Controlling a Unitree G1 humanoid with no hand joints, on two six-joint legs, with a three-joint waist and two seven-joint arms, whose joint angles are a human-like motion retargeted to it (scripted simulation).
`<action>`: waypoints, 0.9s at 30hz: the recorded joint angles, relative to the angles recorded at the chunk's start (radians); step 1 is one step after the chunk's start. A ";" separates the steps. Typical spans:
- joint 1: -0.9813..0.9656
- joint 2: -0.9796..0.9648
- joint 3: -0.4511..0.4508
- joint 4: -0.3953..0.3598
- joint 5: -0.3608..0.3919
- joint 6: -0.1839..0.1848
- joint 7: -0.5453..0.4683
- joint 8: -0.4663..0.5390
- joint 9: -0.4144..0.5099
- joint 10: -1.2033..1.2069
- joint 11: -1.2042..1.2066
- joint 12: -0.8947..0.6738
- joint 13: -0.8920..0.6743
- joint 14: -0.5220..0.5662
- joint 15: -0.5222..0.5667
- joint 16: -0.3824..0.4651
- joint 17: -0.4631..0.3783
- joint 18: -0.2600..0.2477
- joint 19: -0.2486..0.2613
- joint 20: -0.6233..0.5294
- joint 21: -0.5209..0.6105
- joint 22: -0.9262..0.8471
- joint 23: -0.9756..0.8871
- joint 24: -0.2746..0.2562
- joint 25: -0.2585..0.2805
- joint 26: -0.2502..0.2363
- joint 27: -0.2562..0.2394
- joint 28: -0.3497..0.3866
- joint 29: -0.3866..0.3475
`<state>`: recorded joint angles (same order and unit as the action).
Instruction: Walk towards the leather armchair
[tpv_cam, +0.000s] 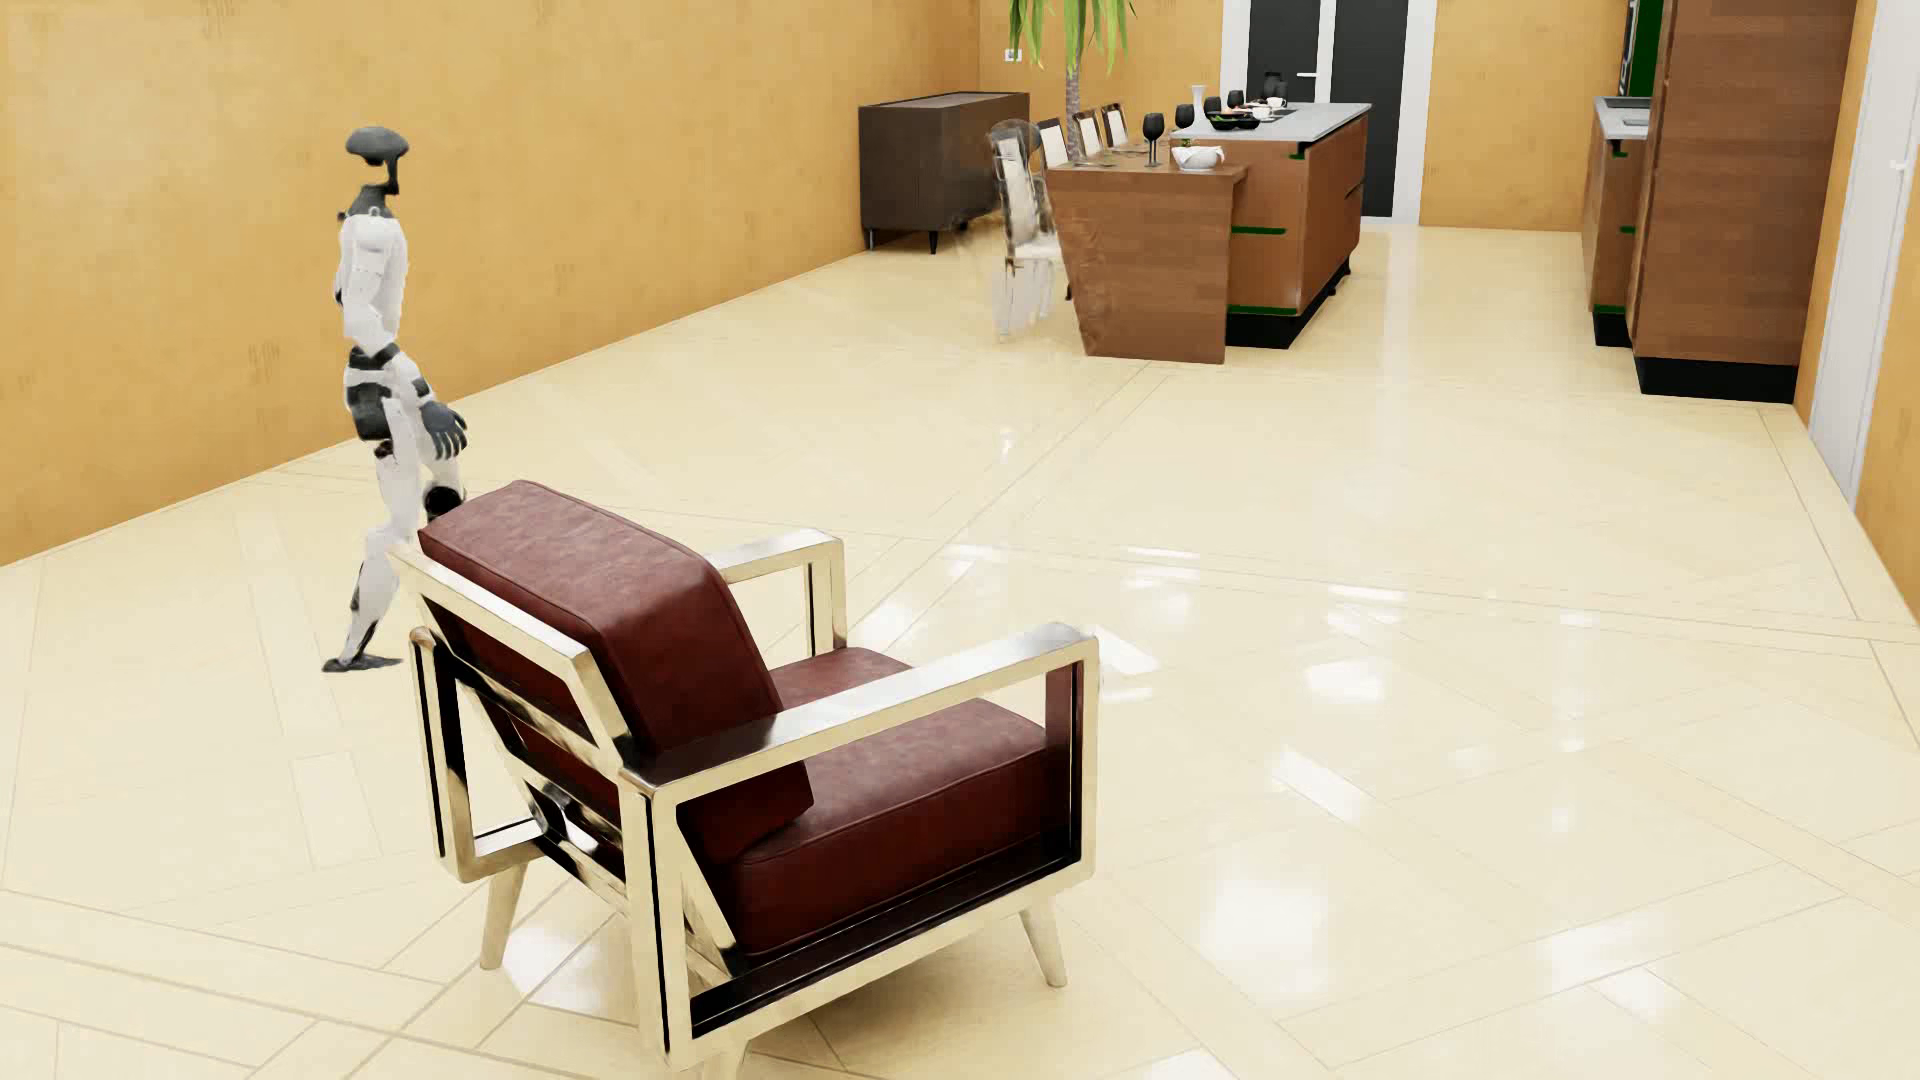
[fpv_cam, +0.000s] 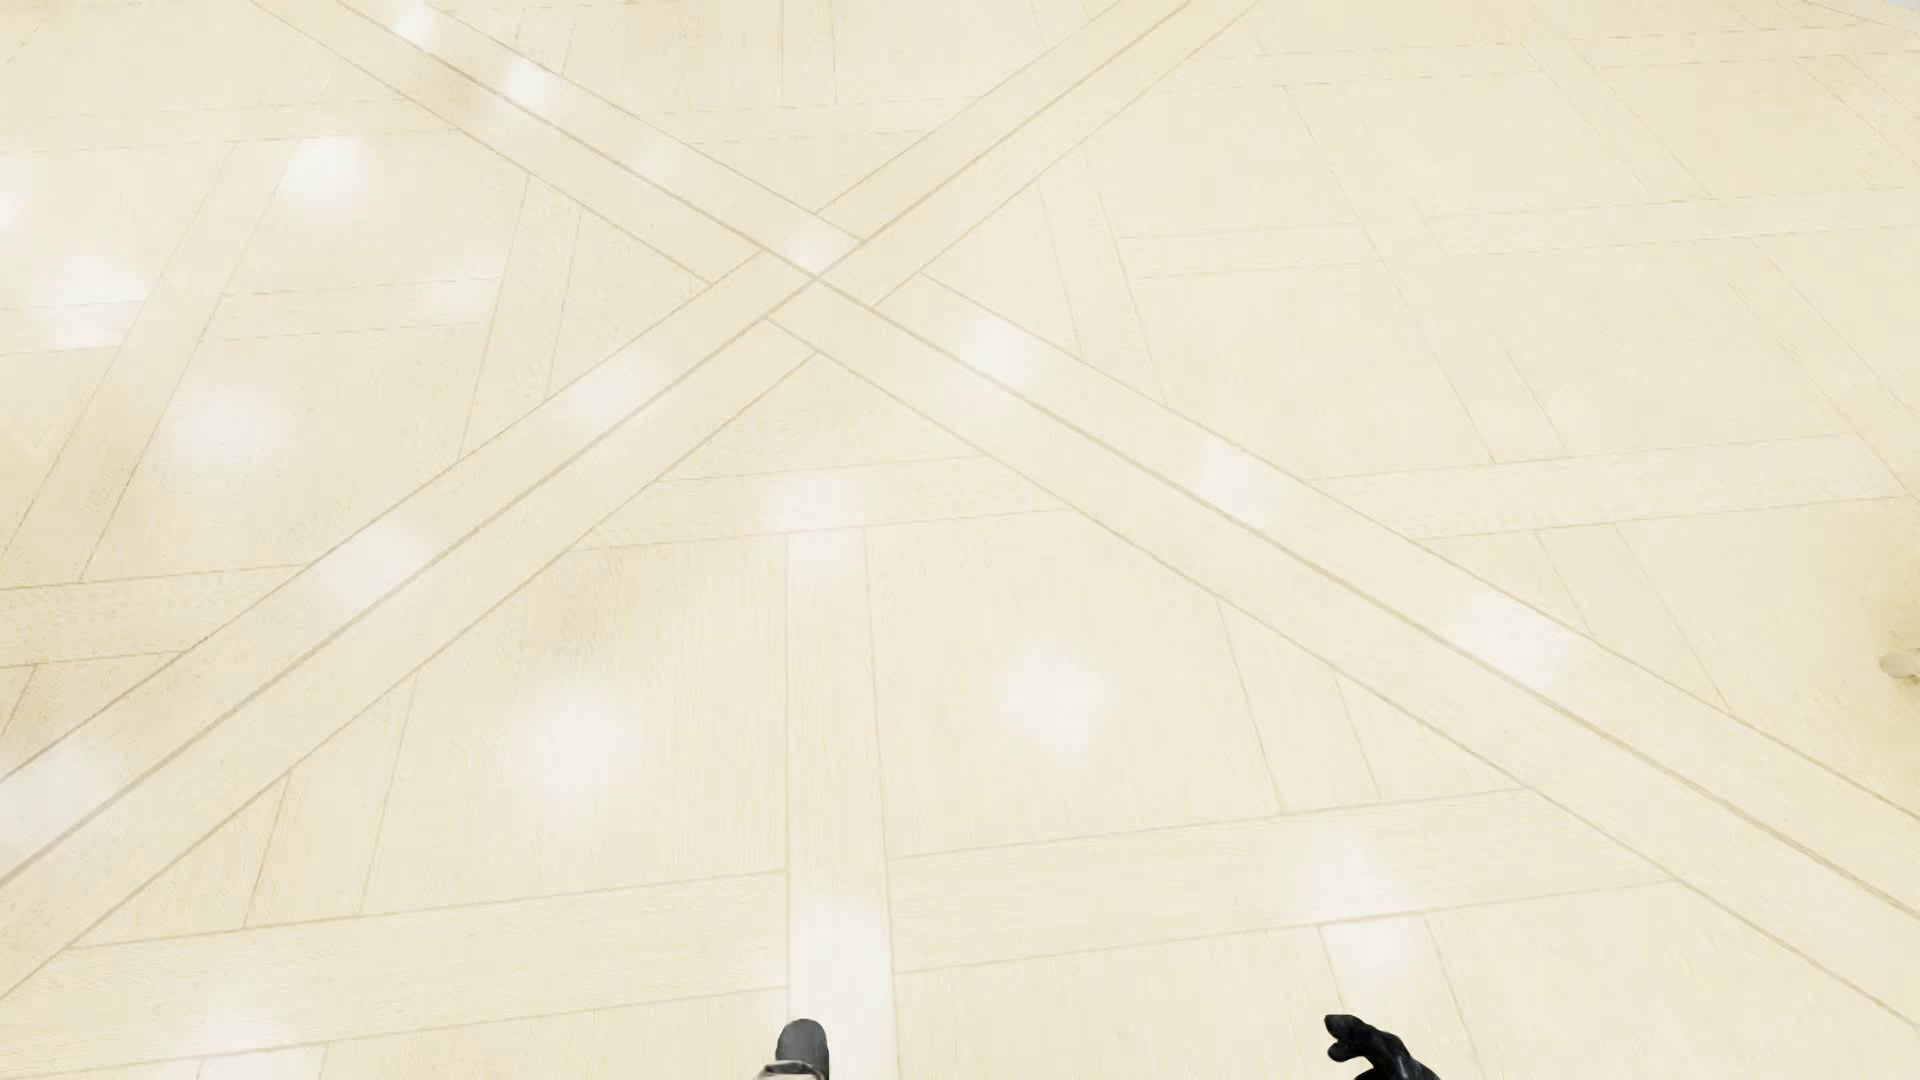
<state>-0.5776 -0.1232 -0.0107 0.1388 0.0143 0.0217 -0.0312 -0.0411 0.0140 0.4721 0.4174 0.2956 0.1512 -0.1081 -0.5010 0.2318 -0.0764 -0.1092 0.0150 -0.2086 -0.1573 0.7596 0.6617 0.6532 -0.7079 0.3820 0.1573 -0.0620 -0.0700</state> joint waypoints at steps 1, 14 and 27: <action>0.017 0.008 -0.003 -0.005 -0.020 -0.002 0.031 0.020 -0.001 0.020 0.021 -0.005 0.004 -0.015 -0.010 -0.007 -0.008 0.021 0.012 0.008 0.006 -0.005 0.008 0.003 0.000 0.001 0.008 0.007 0.004; 0.392 -0.556 -0.079 -0.064 -0.193 -0.077 0.372 -0.157 0.014 -0.017 0.506 -0.258 0.156 -0.296 0.299 0.051 -0.001 0.077 0.108 0.003 -0.006 -0.277 0.039 0.076 0.019 -0.085 0.073 0.077 0.076; 0.280 -0.277 -0.082 0.078 -0.058 -0.032 0.263 -0.309 0.001 0.729 0.073 -0.333 0.167 0.070 0.159 -0.004 0.039 -0.059 -0.128 -0.165 0.019 0.106 0.077 0.004 -0.033 -0.018 0.052 -0.024 0.127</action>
<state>-0.2978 -0.4005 -0.0930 0.2164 -0.0441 -0.0100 0.2318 -0.3505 0.0149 1.2014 0.4901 -0.0370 0.3187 -0.0376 -0.3418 0.2282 -0.0371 -0.1684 -0.1133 -0.3736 -0.1387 0.8661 0.7387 0.6574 -0.7413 0.3636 0.2093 -0.0857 0.0570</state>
